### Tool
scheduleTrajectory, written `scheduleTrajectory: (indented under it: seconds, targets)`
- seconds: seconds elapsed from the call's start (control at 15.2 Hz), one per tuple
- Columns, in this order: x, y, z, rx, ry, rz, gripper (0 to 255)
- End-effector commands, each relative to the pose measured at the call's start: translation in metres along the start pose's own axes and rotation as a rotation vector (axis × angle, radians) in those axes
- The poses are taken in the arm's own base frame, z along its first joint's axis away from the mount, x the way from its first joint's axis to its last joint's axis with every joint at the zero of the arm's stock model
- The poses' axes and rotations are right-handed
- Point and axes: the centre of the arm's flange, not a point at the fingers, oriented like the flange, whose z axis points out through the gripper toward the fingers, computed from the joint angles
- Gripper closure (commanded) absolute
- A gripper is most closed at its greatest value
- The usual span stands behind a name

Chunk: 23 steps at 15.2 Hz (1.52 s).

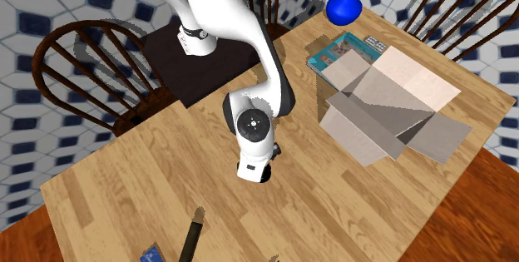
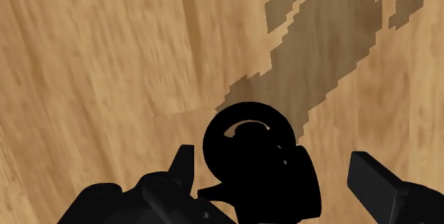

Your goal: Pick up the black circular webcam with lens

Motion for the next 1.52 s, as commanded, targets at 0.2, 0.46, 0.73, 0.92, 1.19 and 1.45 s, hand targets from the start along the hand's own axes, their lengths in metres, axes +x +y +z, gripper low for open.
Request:
scheduleTrajectory:
  seconds: [0.2, 0.46, 0.73, 0.92, 1.19, 1.45]
  targets:
    - [-0.001, 0.000, 0.003, 0.000, 0.001, 0.000, 255]
    - [-0.001, 0.000, 0.003, 0.000, 0.001, 0.000, 255]
    - [0.000, 0.000, -0.002, 0.000, 0.001, 0.000, 255]
    - [0.000, -0.001, -0.018, 0.000, 0.001, 0.000, 255]
    - [0.000, -0.002, -0.039, 0.000, 0.001, 0.000, 255]
    - [0.001, -0.003, -0.060, 0.000, 0.001, 0.000, 255]
